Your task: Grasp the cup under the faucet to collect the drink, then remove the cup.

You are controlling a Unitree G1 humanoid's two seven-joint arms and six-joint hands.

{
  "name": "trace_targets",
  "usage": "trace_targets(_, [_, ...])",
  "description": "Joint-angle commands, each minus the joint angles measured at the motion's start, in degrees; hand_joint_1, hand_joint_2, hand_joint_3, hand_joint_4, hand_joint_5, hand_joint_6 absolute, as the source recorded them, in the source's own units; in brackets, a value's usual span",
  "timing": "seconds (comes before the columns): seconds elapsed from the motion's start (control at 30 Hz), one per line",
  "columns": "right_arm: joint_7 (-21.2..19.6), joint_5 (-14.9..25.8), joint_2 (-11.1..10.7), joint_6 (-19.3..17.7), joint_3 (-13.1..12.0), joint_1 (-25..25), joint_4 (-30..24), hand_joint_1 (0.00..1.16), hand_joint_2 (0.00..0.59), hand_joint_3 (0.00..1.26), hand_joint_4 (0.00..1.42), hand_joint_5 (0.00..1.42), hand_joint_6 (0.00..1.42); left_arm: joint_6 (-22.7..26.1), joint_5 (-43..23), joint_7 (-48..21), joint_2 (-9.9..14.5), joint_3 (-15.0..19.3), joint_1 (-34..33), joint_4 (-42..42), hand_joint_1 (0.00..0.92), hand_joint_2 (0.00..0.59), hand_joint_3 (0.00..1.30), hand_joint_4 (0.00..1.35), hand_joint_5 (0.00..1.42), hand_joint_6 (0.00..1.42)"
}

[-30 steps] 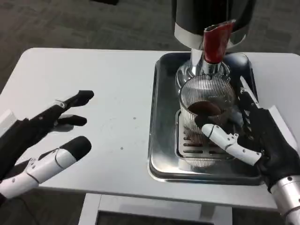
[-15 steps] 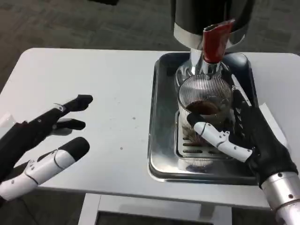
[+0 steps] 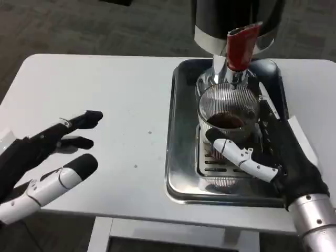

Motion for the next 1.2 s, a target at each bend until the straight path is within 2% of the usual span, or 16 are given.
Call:
trace_targets(0.03, [-0.4,-1.4,0.9,-0.1,1.4,0.4,1.2,0.66,0.208,0.00,0.04,0.19,0.29,-0.2,0.1,-0.1,0.7,0.6,1.2,0.5,0.092,0.145,0.19,0.16,0.27,0.24])
trace_targets(0.17, [-1.1,-2.7,1.2,0.2,1.9,0.4,1.3,0.67,0.212,0.01,0.08,0.23,0.33,-0.5,0.1,0.0,0.7,1.0,1.5,0.8,0.093,0.146,0.20,0.16,0.28,0.24])
trace_targets(0.43, [-3.2,-6.0,2.1,0.7,2.7,1.1,1.5,0.70,0.218,0.12,0.19,0.35,0.44,-1.0,-0.1,-0.1,0.7,1.7,2.0,1.4,0.094,0.151,0.20,0.16,0.28,0.25])
trace_targets(0.67, [-4.9,-9.7,1.7,0.3,3.7,1.3,1.8,0.72,0.222,0.16,0.26,0.43,0.55,-1.5,-0.2,-0.1,1.0,2.5,1.8,2.0,0.093,0.148,0.20,0.16,0.28,0.26])
trace_targets(0.9, [-7.1,-13.6,1.7,0.1,4.4,2.3,1.0,0.74,0.224,0.24,0.40,0.58,0.84,-2.0,-0.3,0.0,0.9,2.5,1.7,2.5,0.083,0.144,0.20,0.16,0.28,0.26])
trace_targets(1.03, [-8.8,-15.1,1.9,-0.3,4.4,2.9,0.8,0.76,0.229,0.34,0.53,0.71,1.05,-2.1,-0.4,0.0,0.8,2.5,1.5,2.8,0.077,0.142,0.20,0.16,0.28,0.26])
trace_targets(1.2, [-10.9,-16.2,2.0,-1.2,4.0,3.7,0.6,0.76,0.229,0.43,0.64,0.81,1.16,-2.3,-0.2,0.0,1.0,2.2,1.1,3.3,0.073,0.141,0.20,0.16,0.29,0.26])
